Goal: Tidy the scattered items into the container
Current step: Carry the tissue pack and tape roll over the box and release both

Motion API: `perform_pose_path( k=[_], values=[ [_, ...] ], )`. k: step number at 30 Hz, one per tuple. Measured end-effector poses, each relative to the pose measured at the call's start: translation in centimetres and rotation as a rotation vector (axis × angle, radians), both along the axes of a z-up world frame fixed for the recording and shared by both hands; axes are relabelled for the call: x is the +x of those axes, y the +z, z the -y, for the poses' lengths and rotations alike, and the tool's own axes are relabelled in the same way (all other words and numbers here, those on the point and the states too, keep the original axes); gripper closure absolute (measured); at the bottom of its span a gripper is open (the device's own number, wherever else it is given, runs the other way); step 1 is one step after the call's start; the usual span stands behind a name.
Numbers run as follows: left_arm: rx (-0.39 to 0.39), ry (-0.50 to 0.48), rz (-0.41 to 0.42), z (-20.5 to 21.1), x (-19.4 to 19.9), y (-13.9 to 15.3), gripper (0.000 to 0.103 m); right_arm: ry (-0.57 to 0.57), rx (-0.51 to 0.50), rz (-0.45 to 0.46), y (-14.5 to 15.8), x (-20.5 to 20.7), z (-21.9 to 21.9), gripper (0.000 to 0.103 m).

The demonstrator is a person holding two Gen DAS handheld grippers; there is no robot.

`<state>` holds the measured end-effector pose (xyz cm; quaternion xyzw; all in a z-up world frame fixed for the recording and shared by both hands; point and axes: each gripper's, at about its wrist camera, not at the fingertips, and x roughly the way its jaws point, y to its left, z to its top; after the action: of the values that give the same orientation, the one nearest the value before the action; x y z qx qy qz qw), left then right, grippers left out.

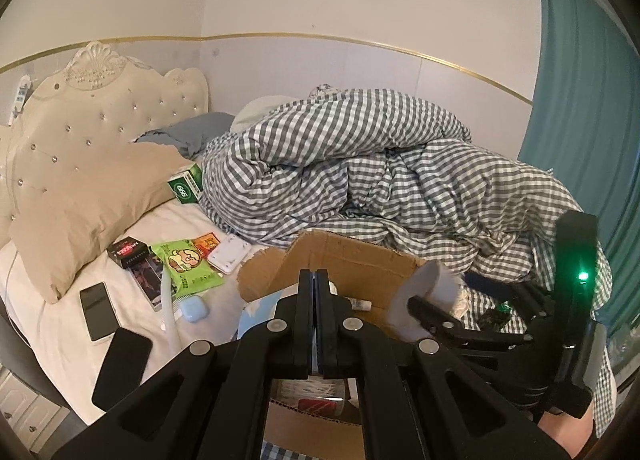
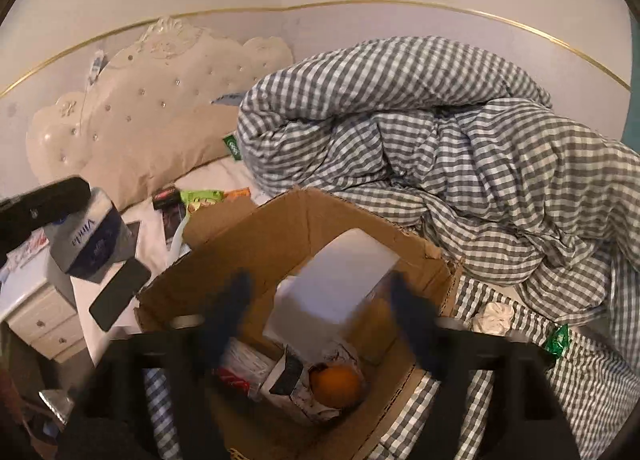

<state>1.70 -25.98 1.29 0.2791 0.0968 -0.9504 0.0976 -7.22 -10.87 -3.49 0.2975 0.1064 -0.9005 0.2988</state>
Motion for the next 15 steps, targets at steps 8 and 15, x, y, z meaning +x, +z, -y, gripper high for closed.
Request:
perform_pose_path(
  k=[8,15],
  values=[
    [0.006,-0.015,0.007,-1.0,-0.8,-0.5,0.103,-0.036,-0.008,-0.011,0.8,-0.7,-1.7,0.019],
    [0.012,-0.030,0.023,-1.9,-2.1,-1.2,0.103,-0.070,-0.015,-0.023,1.0,-0.7,-3.7,0.019]
  ],
)
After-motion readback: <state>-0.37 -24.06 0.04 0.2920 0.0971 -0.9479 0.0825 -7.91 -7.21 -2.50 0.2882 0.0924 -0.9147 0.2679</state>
